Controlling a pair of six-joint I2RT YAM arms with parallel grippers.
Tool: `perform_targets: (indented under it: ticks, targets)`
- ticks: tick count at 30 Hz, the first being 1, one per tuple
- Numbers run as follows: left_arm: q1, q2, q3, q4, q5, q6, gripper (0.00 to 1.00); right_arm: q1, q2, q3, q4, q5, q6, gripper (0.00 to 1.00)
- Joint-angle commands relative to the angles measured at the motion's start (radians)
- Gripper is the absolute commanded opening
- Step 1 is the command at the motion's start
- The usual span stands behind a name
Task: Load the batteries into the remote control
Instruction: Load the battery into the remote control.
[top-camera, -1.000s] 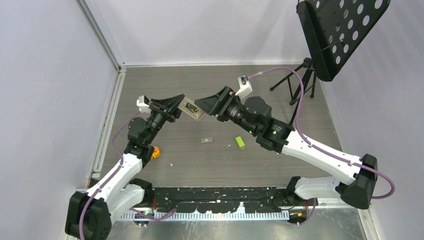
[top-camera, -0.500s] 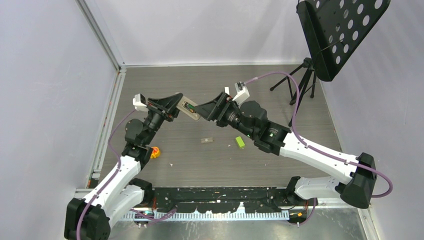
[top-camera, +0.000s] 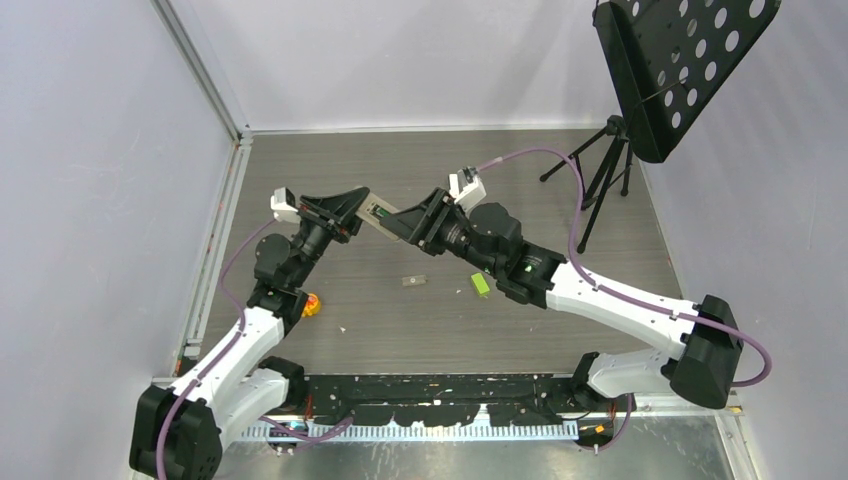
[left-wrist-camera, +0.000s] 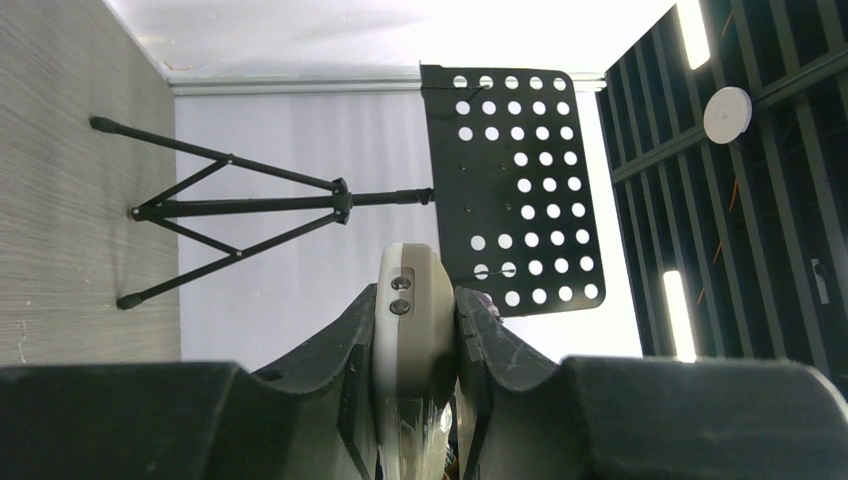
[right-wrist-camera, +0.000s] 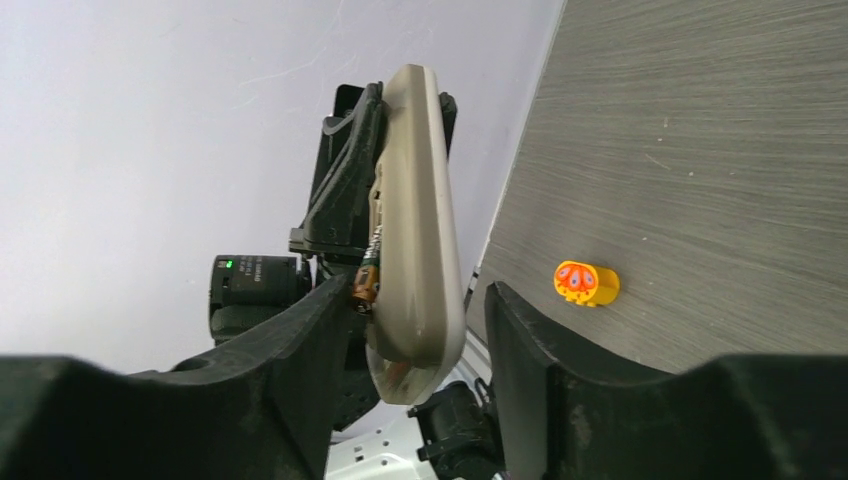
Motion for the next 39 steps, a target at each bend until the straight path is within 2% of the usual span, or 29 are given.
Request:
perform_targets:
  ticks: [1, 7, 18, 20, 23, 26, 30, 34, 39]
  targets:
    - [-0.001, -0.016, 0.037, 0.053, 0.010, 0.002, 0.00, 0.005, 0.012, -0.001, 0.080, -0.002, 0.026, 0.50]
    - [-0.001, -0.016, 0.038, 0.059, 0.046, 0.002, 0.00, 0.005, 0.066, -0.003, 0.125, -0.014, 0.085, 0.35]
    - [-0.001, -0.010, 0.047, 0.080, 0.077, 0.065, 0.00, 0.005, 0.113, 0.019, 0.049, -0.018, 0.078, 0.29]
    - [-0.001, -0.007, 0.053, 0.080, 0.080, 0.090, 0.00, 0.005, 0.110, 0.012, 0.043, -0.025, 0.068, 0.36]
    - [-0.001, -0.009, 0.057, 0.073, 0.092, 0.159, 0.00, 0.004, 0.085, -0.004, 0.055, -0.034, 0.038, 0.59]
    - [0.006, 0.007, 0.085, 0.042, 0.173, 0.249, 0.00, -0.001, 0.054, -0.047, 0.169, -0.101, -0.001, 0.74]
    - [0.008, 0.034, 0.135, 0.003, 0.316, 0.376, 0.00, -0.013, 0.042, -0.115, 0.368, -0.237, 0.009, 0.78]
    - [0.012, 0.034, 0.163, -0.085, 0.403, 0.478, 0.00, -0.026, 0.028, -0.196, 0.516, -0.280, 0.040, 0.79]
    - [0.016, 0.027, 0.179, -0.120, 0.472, 0.534, 0.00, -0.048, -0.018, -0.261, 0.565, -0.275, 0.027, 0.80]
